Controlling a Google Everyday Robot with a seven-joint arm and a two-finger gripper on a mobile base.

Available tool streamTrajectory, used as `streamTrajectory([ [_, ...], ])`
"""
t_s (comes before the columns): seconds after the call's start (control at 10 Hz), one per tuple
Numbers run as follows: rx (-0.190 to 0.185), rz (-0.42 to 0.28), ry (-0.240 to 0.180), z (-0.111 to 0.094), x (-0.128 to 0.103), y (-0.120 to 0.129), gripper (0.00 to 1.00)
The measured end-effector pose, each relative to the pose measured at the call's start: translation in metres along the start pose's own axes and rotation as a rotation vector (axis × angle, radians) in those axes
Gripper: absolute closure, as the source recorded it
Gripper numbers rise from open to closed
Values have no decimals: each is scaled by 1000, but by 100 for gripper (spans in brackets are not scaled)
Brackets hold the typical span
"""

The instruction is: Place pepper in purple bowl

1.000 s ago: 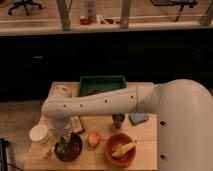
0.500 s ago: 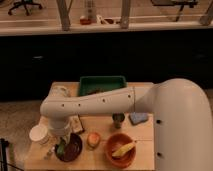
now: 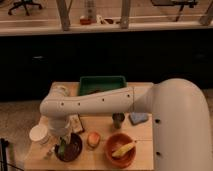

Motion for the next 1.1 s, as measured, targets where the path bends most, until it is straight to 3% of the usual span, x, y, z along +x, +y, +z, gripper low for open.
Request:
streamTrajectory([
  [0.2, -2, -7, 3, -2, -1, 0, 20],
  [1.1, -41, -18, 15, -16, -4, 1, 20],
])
